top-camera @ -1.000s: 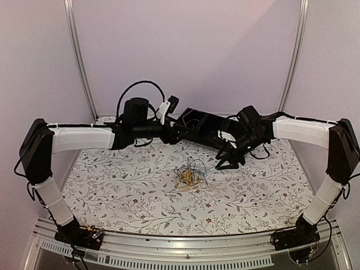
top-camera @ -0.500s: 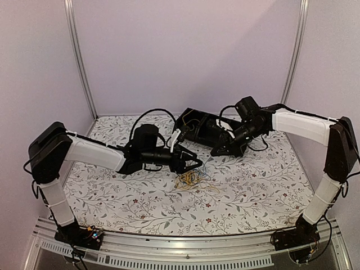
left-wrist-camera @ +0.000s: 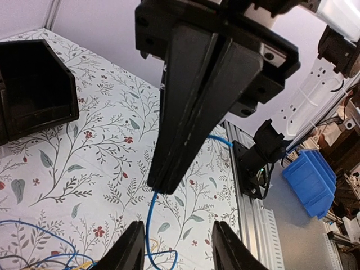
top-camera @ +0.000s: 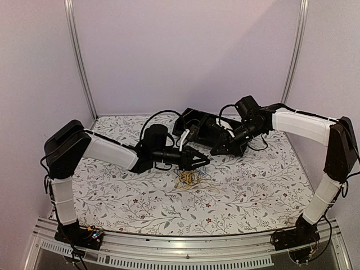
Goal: Untangle the cables
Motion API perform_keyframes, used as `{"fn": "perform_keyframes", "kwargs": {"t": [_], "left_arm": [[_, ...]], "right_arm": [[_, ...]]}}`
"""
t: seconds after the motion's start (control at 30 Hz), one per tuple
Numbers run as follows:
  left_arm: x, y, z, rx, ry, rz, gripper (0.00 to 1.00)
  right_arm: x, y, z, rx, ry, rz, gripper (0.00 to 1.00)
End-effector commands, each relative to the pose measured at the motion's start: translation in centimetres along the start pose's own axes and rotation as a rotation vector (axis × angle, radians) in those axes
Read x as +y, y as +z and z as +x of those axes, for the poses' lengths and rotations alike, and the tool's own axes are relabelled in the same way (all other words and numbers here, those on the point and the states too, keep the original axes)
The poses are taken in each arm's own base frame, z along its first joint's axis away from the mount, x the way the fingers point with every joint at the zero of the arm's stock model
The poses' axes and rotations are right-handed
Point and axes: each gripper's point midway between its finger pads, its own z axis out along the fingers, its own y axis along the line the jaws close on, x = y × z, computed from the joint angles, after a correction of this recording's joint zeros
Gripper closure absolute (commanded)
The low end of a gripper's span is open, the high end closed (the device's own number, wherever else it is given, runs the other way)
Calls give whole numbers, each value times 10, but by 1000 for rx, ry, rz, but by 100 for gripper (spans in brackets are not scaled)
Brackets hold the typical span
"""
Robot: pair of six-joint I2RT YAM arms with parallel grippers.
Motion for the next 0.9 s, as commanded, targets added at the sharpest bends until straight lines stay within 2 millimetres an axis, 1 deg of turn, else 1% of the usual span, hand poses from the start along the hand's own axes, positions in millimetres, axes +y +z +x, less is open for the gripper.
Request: {"fn": "perform_keyframes", "kwargs": {"t": [0.0, 0.13, 0.23, 0.3, 0.33, 0.37, 0.4, 0.47, 0.53, 0.6, 0.63, 0.67, 0.7, 0.77, 0.87], "left_arm": [[-1, 14, -4, 0, 11, 34, 61], [4, 21, -5, 10, 1, 35, 77], [5, 23, -8, 6, 1, 30, 94], [6, 22, -9, 0, 4, 17, 100], [6, 20, -10, -3, 7, 9, 100], [5, 18, -13, -8, 12, 2, 100], [4, 16, -15, -12, 18, -4, 100], [-2, 10, -21, -20, 32, -18, 100], [-6, 2, -31, -41, 52, -50, 100], [-3, -8, -41, -65, 65, -121, 100], [-3, -14, -48, -85, 73, -159, 100], [-1, -18, -52, -99, 76, -198, 100], [1, -24, -58, -119, 78, -237, 100], [4, -35, -67, -155, 72, -295, 100], [5, -42, -75, -184, 42, -322, 100]], "right_arm": [[-2, -12, -16, -32, -23, 32, 98], [-1, -14, -17, -35, -28, 35, 98], [0, -15, -18, -38, -28, 35, 98], [1, -15, -17, -38, -27, 35, 97], [1, -15, -17, -39, -28, 35, 95], [-1, -14, -17, -41, -26, 42, 88], [-4, -14, -16, -46, -25, 53, 75], [-7, -15, -15, -68, -8, 65, 55], [-7, -16, -15, -102, -3, 60, 31], [-1, -16, -14, -133, -14, 48, 19], [1, -13, -10, -142, -17, 39, 14], [3, -13, -11, -157, -25, 32, 11], [5, -11, -11, -166, -27, 21, 9], [8, -5, -14, -168, -30, -4, 9], [8, 17, -11, -142, -30, -34, 8]]}}
